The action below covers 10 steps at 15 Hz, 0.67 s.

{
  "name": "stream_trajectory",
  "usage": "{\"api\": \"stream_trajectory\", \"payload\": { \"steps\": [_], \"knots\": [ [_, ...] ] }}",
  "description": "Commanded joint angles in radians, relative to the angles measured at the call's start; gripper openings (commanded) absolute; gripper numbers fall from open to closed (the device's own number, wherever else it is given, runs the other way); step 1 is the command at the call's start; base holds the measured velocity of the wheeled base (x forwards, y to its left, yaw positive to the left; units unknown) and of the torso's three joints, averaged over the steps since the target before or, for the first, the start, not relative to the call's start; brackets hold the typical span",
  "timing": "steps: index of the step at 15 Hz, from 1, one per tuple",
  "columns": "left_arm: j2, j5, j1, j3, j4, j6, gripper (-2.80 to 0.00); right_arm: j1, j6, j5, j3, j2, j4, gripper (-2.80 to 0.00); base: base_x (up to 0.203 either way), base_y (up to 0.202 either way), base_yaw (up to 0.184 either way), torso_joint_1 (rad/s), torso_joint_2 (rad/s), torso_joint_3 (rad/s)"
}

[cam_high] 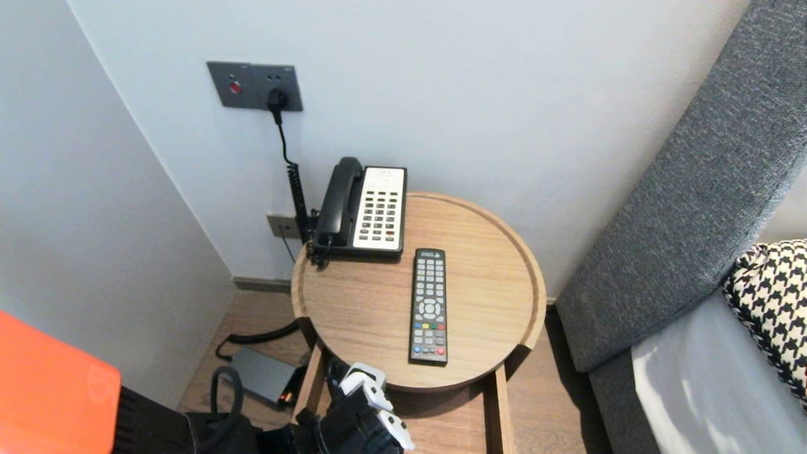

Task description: Put the remote controls on the table in the drawer one by one

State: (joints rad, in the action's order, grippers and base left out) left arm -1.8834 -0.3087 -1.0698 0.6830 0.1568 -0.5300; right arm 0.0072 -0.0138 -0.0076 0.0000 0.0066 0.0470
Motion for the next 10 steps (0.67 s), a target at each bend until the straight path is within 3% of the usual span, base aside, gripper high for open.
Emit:
{"api": "stream_trajectory", "payload": {
  "steps": [1, 10],
  "knots": [
    [-0.008, -0.001, -0.001, 0.004, 0.002, -0.004, -2.8, 0.0, 0.0, 0.0, 0.025, 0.001, 0.001, -2.8, 0.0, 0.0, 0.0, 0.0, 0.0, 0.0],
    [-0.017, 0.0, -0.005, -0.001, 0.001, 0.007, -2.8, 0.0, 0.0, 0.0, 0.025, 0.001, 0.001, -2.8, 0.0, 0.0, 0.0, 0.0, 0.0, 0.0]
  ]
}}
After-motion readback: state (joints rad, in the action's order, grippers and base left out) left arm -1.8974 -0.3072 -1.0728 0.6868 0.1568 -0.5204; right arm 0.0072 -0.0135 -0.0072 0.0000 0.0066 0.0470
